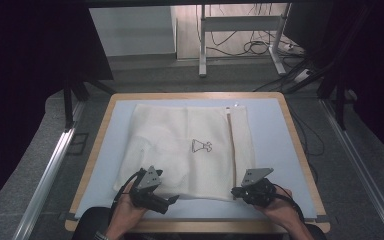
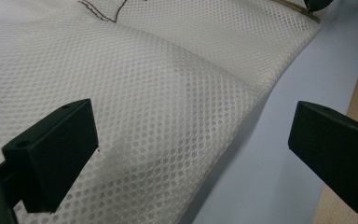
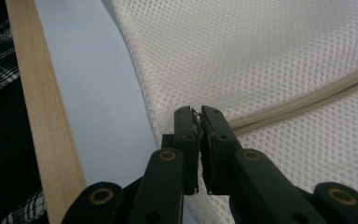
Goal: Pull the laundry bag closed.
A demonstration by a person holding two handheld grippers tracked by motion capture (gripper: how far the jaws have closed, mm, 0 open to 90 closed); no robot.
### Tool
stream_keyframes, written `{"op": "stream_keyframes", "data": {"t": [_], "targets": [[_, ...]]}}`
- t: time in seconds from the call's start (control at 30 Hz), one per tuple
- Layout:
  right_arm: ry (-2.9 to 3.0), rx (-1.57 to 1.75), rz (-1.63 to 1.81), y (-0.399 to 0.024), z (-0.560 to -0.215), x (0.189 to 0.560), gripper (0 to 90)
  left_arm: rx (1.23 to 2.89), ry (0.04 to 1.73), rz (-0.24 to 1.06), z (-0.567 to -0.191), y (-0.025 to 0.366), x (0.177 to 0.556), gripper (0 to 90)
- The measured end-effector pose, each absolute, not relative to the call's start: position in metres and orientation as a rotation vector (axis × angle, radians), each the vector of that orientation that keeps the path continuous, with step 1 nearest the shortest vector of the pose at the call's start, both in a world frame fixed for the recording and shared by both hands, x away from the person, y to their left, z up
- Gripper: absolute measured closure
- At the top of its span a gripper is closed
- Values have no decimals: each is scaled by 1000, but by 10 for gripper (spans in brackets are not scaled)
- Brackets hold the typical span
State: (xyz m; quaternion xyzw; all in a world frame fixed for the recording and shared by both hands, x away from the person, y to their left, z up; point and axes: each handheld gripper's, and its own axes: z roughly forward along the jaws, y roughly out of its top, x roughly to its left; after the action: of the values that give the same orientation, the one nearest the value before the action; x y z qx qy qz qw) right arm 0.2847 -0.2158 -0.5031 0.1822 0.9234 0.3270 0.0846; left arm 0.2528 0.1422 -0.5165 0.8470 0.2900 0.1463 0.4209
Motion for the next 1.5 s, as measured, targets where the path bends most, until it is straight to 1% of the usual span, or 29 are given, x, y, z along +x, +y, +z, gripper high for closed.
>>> {"op": "stream_keyframes", "data": {"t": [0.1, 0.27, 0.47, 0.63, 0.9, 1.07, 1.1, 1.2, 1.5], "targets": [[2754, 555, 983, -216, -504, 285, 844, 2137, 726, 353, -518, 137, 256, 14], [2754, 572, 988, -217, -504, 286, 844, 2134, 721, 316, -517, 130, 261, 44], [2751, 576, 982, -216, -505, 286, 842, 2112, 707, 285, -514, 122, 264, 175], [2757, 579, 978, -216, -505, 287, 848, 2120, 669, 273, -515, 110, 267, 258], [2759, 589, 975, -215, -506, 288, 851, 2121, 618, 213, -516, 90, 272, 279], [2760, 584, 972, -215, -506, 287, 848, 2131, 593, 182, -518, 77, 274, 341], [2757, 583, 971, -215, -506, 287, 844, 2134, 592, 176, -519, 74, 274, 365], [2750, 586, 970, -216, -505, 287, 838, 2138, 581, 151, -521, 67, 274, 390], [2749, 566, 963, -216, -504, 286, 850, 2162, 547, 141, -523, 54, 275, 491]]}}
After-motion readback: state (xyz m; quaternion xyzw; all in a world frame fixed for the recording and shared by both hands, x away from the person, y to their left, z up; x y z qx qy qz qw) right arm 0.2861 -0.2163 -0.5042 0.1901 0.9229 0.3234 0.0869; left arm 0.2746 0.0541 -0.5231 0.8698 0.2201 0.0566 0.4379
